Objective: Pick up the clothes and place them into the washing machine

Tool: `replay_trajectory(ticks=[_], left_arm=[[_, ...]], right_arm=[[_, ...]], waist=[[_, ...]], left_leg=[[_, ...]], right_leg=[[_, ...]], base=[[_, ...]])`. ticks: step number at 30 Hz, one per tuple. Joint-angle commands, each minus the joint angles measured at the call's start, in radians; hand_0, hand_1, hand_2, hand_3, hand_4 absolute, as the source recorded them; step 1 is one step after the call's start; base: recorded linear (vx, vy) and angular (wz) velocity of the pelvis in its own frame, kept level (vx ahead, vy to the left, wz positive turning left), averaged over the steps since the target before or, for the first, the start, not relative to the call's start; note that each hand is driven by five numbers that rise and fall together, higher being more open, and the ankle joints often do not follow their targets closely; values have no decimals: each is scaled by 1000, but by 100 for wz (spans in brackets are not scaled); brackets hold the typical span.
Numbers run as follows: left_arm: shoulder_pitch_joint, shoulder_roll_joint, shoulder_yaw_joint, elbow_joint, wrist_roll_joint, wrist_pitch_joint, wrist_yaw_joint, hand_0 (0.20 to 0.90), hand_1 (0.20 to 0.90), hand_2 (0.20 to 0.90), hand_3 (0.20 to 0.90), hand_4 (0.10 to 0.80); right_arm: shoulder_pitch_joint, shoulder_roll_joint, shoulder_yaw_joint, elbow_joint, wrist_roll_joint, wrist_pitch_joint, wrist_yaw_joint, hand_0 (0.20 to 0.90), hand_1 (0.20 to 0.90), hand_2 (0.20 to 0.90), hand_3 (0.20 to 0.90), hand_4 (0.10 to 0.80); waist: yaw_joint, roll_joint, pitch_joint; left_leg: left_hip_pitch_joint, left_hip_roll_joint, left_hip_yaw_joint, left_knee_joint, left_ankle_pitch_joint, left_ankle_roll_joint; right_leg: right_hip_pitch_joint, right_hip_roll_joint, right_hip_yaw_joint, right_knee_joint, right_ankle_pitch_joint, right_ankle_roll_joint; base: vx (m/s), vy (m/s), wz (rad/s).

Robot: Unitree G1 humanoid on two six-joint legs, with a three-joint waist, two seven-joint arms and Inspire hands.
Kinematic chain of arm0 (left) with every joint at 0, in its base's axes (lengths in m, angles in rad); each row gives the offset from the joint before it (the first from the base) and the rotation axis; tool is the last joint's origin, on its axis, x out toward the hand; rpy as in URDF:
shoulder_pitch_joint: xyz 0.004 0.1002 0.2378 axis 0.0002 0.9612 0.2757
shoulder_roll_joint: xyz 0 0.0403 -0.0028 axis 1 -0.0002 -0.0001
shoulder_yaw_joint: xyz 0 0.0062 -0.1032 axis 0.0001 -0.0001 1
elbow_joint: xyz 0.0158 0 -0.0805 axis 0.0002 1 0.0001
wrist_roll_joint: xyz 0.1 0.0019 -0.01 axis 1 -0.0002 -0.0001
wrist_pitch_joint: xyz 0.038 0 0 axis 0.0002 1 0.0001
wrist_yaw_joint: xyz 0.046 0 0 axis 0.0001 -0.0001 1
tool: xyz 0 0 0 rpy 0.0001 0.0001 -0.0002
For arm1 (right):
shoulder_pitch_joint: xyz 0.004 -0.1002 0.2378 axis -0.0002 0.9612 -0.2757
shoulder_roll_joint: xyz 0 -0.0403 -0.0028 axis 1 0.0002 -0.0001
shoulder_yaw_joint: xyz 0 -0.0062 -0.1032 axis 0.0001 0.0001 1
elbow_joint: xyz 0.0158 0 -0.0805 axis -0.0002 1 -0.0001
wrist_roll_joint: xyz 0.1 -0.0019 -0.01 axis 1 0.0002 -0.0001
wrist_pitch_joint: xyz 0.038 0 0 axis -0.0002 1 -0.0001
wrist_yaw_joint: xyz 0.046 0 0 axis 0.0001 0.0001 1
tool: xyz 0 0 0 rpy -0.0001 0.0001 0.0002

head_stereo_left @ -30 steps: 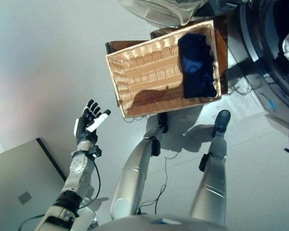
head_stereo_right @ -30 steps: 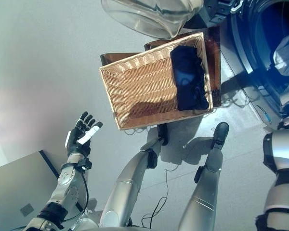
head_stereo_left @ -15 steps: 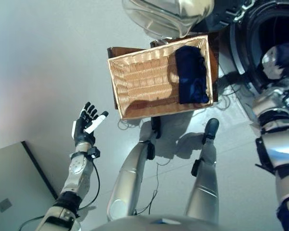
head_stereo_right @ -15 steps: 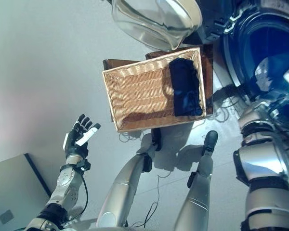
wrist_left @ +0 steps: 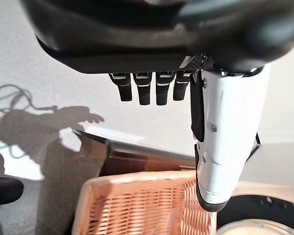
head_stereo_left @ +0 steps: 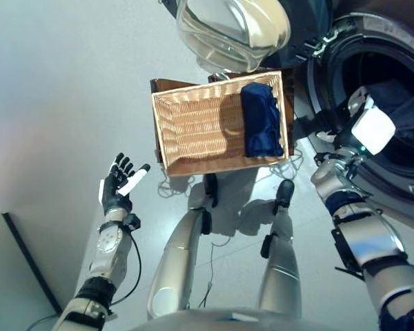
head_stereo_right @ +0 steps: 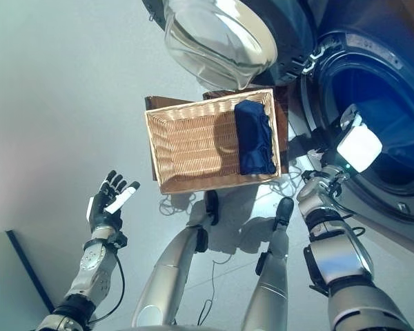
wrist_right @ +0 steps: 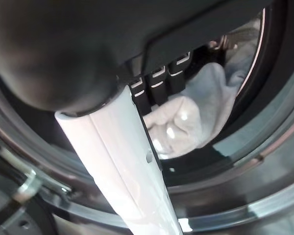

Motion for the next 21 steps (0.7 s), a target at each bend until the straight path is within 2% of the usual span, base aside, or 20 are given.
replay_trajectory(ticks=[1,6,9,15,16,17,18,20,21], left_arm=[[47,32,73,-27,23,-52,30,900,900,900,900,800],[53,26,86,7,37,-47,32,900,900,900,900,800],[59,24,109,30,57,-43,36,900,900,900,900,800],[49,10,122,114,84,-45,39,900,900,900,900,800],[44,7,118,136,98,-43,38,900,900,900,900,800],[44,7,118,136,98,-43,38,900,900,900,900,800],[37,2,107,153,111,-45,31,900,900,900,900,800],[31,1,105,164,120,-41,30,900,900,900,900,800],[25,0,97,186,128,-40,26,900,900,900,900,800]], right_arm=[[3,-85,-12,-72,7,-49,-44,900,900,900,900,800],[62,-79,7,-151,-15,-88,3,900,900,900,900,800],[137,-99,30,-310,-68,-121,55,900,900,900,900,800],[180,-132,98,-396,-172,-136,112,900,900,900,900,800],[171,-147,157,-407,-243,-123,139,900,900,900,900,800],[171,-147,157,-407,-243,-123,139,900,900,900,900,800],[136,-162,240,-385,-334,-102,182,900,900,900,900,800],[122,-166,274,-388,-370,-99,197,900,900,900,900,800],[62,-170,374,-335,-450,-78,246,900,900,900,900,800]], waist=[[50,18,12],[42,-2,7],[31,-30,1],[29,-66,-7],[31,-78,-9],[31,-78,-9],[35,-92,-12],[36,-99,-13],[43,-111,-16]], left_leg=[[211,-1,-47,-408,149,-118],[236,3,-52,-416,151,-118],[266,7,-58,-430,157,-120],[314,8,-67,-450,161,-123],[332,9,-71,-455,162,-124],[332,9,-71,-455,162,-124],[346,9,-78,-459,162,-125],[354,9,-80,-462,162,-125],[367,7,-83,-465,162,-125]], right_leg=[[163,61,-24,22,-70,-13],[181,68,-26,24,-72,-13],[210,69,-33,21,-70,-10],[254,71,-40,18,-69,-7],[269,70,-44,15,-66,-5],[270,70,-44,15,-66,-5],[288,68,-49,10,-61,-3],[295,69,-50,8,-59,-2],[309,70,-55,5,-57,-1]], base=[[8,-45,2],[9,-22,3],[15,-38,-4],[31,-41,-6],[31,-35,-1],[43,-48,7],[16,-20,9],[15,-15,4],[25,-23,4]])
